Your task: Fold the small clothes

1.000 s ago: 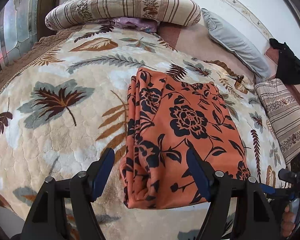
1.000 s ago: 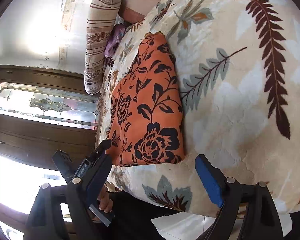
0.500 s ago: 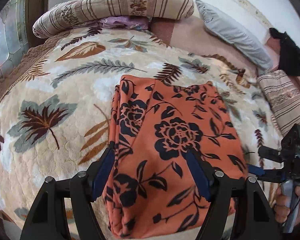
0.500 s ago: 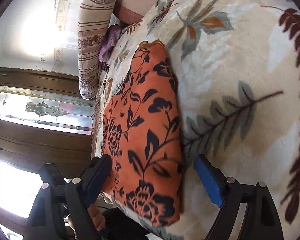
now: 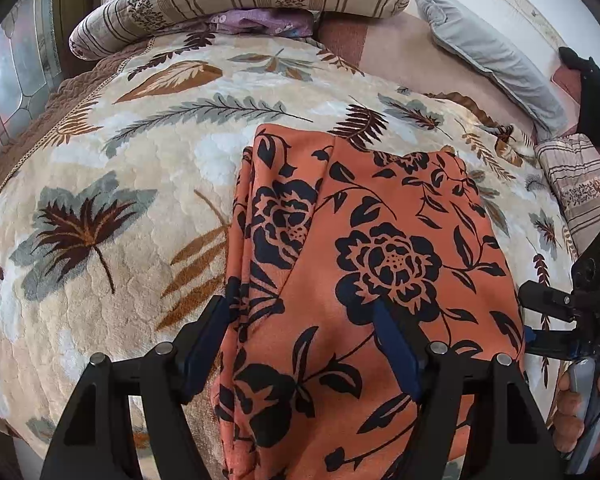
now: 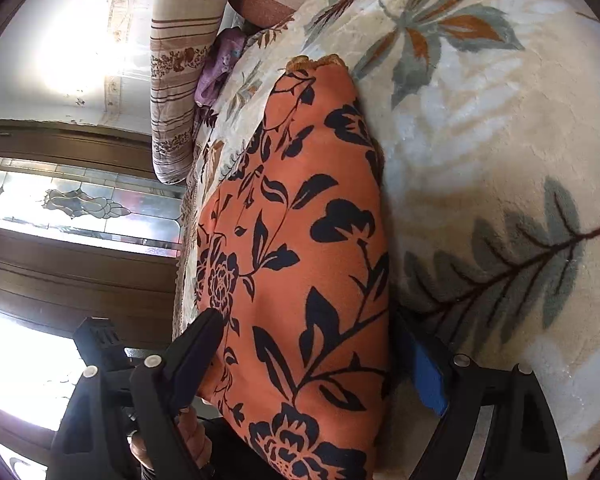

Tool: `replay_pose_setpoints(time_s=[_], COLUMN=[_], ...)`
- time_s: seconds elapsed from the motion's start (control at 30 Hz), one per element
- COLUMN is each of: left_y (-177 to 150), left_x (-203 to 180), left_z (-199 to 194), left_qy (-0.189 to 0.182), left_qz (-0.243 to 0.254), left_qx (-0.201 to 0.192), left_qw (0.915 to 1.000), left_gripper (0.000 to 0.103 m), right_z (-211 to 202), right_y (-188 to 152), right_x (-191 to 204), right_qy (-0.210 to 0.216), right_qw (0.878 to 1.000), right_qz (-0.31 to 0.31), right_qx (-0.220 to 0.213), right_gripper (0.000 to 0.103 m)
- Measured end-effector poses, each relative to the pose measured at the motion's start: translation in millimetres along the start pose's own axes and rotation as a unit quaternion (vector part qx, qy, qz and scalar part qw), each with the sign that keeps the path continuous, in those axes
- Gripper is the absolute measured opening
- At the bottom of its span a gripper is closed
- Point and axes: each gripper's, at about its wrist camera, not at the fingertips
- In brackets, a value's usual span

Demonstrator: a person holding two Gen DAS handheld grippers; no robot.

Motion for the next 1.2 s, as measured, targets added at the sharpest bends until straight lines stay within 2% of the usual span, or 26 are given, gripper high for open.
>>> replay_pose_setpoints(time_s=[0.2,0.33,0.43,0.47,0.5,0.6,0.63,0.67,0.7,0.73,0.8,0.93,1.03,1.13,1.2], left_y=[1,12,22,24,25,19,17,15,15,16,17,24,36,48,52], left_x=[6,29,61,70,76,71,67,64,62,63,64,46,25,-2,-18], left_z=[-12,-31,-23,-14,-2,19,21,22,23,23,21,2,-9,-7,6], left_qy=[-0.015,-0.069,-0.142,-0.17,-0.181,-0.17,-0.164,-0.163,-0.168,-0.171,-0.181,-0.183,-0.2,-0.227,-0.232], left_qz=[-0.004,-0.032,-0.098,-0.116,-0.129,-0.113,-0.1,-0.088,-0.087,-0.092,-0.095,-0.079,-0.063,-0.048,-0.037], left_qx=[-0.009,-0.028,-0.005,0.011,0.032,0.072,0.07,0.068,0.073,0.073,0.069,0.04,0.024,0.016,0.023], left_qw=[0.9998,0.9967,0.985,0.9785,0.9744,0.9764,0.9788,0.9804,0.9792,0.9782,0.9765,0.979,0.9774,0.9726,0.9718], left_gripper=[0.075,0.075,0.075,0.075,0.075,0.074,0.068,0.051,0.048,0.039,0.031,0.026,0.026,0.027,0.028], right_z=[5,-2,-6,-4,-1,15,19,23,26,28,25,5,-30,-65,-82], right_y=[0,4,11,13,16,23,24,25,25,25,25,26,38,52,66], right_x=[14,12,10,10,10,16,18,22,26,29,36,66,78,68,51], right_qy=[-0.034,-0.03,-0.022,-0.021,-0.022,-0.033,-0.042,-0.056,-0.069,-0.075,-0.086,-0.107,-0.111,-0.112,-0.116], right_qw=[0.999,0.999,0.999,0.999,0.999,0.999,0.998,0.997,0.996,0.995,0.992,0.982,0.976,0.974,0.975], right_qz=[-0.037,-0.031,-0.018,-0.015,-0.015,-0.028,-0.038,-0.052,-0.063,-0.07,-0.089,-0.154,-0.18,-0.18,-0.162], right_qx=[0.002,-0.013,-0.029,-0.027,-0.024,-0.006,-0.002,-0.001,-0.001,0.004,-0.001,-0.023,-0.06,-0.083,-0.095], right_gripper=[0.088,0.088,0.088,0.088,0.088,0.087,0.083,0.077,0.06,0.05,0.042,0.037,0.037,0.037,0.037])
Point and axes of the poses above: each gripper's, at about its wrist camera, not at the fingertips, and z roughly the way its jaws point, x to its left, y to its top, and after that the axes turned 10 degrees about -y, right-handed
